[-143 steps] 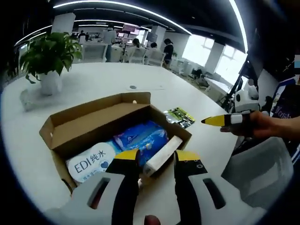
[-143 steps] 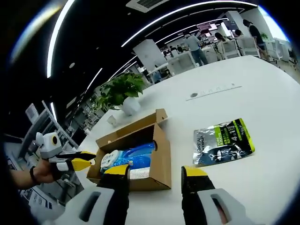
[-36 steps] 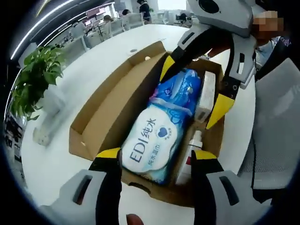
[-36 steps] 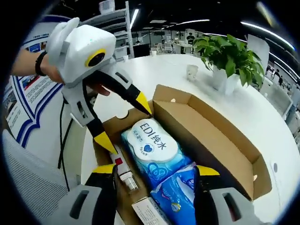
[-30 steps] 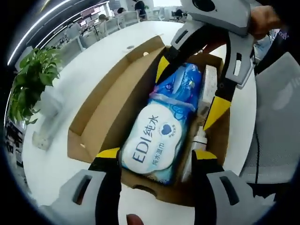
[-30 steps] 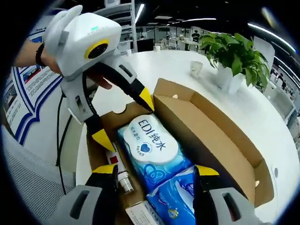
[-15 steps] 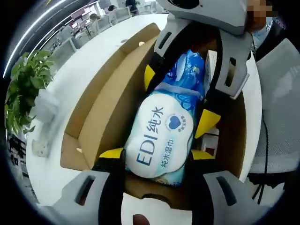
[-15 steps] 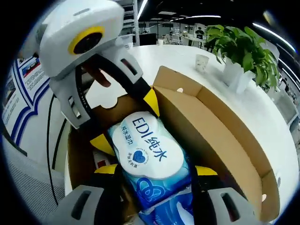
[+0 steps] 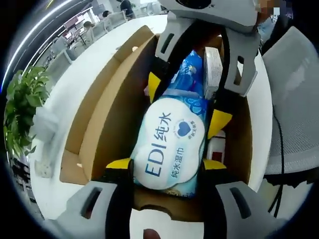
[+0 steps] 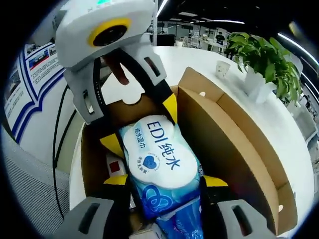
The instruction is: Operate the shoe box by opening the lid, removing the specified soft item, and placing it in the target area until the item is outside and the box remains undamaged.
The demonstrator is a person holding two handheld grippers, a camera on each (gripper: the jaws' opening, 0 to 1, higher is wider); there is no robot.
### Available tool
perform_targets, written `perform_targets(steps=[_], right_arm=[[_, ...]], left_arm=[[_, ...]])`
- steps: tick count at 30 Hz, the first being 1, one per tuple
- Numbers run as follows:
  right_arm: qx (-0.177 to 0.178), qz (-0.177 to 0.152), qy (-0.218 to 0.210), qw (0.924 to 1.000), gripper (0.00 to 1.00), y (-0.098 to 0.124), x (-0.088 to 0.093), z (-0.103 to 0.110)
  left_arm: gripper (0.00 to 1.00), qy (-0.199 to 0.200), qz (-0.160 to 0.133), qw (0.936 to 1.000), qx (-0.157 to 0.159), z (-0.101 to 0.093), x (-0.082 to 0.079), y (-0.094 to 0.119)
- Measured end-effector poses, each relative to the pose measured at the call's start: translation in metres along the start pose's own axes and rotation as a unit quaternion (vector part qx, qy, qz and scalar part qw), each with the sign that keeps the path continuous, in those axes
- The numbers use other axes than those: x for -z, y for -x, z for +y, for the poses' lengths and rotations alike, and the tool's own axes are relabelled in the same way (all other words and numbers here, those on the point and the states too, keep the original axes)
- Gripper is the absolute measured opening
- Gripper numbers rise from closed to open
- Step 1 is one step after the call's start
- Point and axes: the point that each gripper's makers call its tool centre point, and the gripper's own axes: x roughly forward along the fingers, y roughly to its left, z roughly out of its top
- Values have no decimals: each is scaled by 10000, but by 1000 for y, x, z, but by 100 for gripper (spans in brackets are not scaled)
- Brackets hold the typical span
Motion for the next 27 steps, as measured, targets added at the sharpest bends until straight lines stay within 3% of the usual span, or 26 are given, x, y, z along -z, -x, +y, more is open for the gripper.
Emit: perform_targets(steps=[10, 18, 21, 27], right_arm=[[-155, 285, 402, 9987, 64, -10, 5, -6], [-221, 336, 597, 9974, 63, -20, 7, -5], [-237, 351, 638, 9971, 62, -22, 8, -5], [-293, 324, 631, 9971, 61, -23, 8, -4]], left_arm=[[57, -515, 177, 9983, 204, -1, -4, -9], [57, -813, 110, 9962, 286, -6, -5, -12], [57, -1333, 225, 9905, 268, -9, -7, -15], [58, -1263, 328, 9902, 497, -9, -6, -23]])
